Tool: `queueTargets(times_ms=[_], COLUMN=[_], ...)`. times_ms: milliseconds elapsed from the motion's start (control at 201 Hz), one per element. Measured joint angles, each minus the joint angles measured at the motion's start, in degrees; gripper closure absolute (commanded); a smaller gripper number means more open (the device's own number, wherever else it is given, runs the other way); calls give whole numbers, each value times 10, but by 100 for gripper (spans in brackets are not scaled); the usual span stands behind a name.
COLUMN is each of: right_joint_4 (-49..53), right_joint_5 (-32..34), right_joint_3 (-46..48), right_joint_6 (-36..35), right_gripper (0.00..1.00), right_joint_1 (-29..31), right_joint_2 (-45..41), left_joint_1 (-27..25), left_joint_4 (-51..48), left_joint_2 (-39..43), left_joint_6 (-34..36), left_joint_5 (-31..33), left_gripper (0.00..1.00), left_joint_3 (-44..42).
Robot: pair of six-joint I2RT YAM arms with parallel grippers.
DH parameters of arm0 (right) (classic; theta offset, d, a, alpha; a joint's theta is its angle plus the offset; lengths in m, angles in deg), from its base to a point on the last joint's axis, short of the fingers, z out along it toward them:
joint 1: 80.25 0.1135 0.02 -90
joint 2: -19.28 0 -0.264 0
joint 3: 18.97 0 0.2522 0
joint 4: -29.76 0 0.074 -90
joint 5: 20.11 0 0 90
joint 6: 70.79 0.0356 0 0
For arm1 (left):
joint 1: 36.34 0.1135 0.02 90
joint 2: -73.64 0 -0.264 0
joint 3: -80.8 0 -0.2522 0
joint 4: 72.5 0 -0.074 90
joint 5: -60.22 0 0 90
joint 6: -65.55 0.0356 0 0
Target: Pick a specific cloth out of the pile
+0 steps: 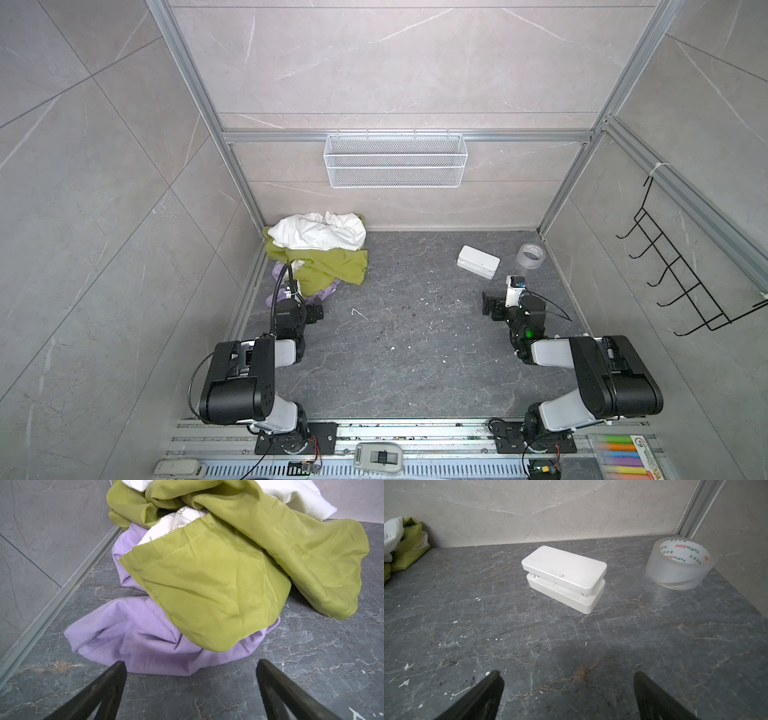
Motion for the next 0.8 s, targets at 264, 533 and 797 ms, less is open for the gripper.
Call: queueTargets(times_ms=[264,533,797], right_joint_4=[0,0,0], right_joint_5=[0,19,47], right_joint_3=[0,0,0], right_joint_6=[0,2,3], right_gripper=[1,0,1], right_joint_1=[0,-1,-1], right_joint_2=[0,0,0], left_joint_1=[0,0,0], left_joint_4=[0,0,0], left_joint_2=[0,0,0], left_joint_6=[0,0,0], left_joint_5=[0,0,0], left_gripper=[0,0,0], left_joint_3=[0,0,0])
